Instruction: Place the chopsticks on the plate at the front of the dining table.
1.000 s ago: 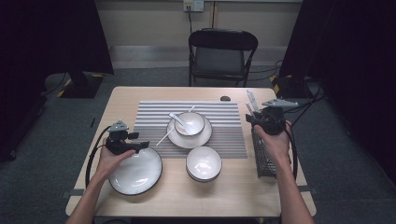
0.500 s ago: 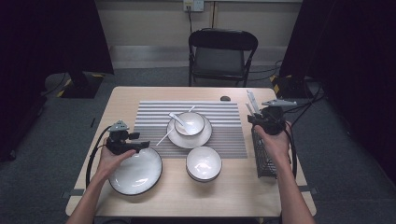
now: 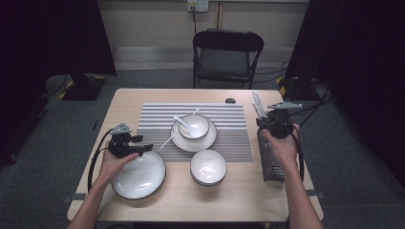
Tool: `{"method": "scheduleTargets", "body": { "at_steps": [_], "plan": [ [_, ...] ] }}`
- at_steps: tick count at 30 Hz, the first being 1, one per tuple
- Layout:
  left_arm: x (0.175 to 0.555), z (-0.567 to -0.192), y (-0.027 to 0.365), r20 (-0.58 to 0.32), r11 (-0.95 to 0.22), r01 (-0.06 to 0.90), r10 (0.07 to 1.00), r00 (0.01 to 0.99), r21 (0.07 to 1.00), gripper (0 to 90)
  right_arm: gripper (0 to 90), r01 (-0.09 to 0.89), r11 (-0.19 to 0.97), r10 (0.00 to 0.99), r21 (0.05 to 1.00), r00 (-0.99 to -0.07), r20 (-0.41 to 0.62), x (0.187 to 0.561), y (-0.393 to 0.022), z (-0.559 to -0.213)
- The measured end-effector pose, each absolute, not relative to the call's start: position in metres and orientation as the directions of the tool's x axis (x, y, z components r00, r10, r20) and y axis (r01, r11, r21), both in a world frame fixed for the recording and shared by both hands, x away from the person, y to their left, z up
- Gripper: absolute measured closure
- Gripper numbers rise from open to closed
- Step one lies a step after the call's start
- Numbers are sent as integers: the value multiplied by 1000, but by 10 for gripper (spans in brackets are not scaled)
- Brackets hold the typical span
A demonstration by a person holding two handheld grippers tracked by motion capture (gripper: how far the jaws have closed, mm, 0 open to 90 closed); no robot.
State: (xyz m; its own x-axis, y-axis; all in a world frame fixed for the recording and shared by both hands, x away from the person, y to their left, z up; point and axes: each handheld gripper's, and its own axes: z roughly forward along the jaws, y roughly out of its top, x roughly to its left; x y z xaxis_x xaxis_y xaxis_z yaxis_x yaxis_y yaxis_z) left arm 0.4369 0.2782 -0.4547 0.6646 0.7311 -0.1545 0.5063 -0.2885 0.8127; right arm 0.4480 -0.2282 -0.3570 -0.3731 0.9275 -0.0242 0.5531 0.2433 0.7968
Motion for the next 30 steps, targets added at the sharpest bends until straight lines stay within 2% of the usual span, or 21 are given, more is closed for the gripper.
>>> {"method": "scheduleTargets", "body": {
  "at_steps": [11, 25, 30],
  "plan": [
    [437, -454, 277, -155, -289, 505, 728, 668, 814, 314, 840, 471, 193, 936, 860, -350, -19, 442, -238, -346],
    [436, -455, 278, -131, -293, 498, 745, 654, 816, 313, 848, 414, 130, 946, 901, -323, 11, 437, -244, -343],
    [435, -455, 278, -129, -292, 495, 746, 654, 819, 308, 848, 414, 153, 943, 897, -334, -6, 437, -242, -339]
  ]
}}
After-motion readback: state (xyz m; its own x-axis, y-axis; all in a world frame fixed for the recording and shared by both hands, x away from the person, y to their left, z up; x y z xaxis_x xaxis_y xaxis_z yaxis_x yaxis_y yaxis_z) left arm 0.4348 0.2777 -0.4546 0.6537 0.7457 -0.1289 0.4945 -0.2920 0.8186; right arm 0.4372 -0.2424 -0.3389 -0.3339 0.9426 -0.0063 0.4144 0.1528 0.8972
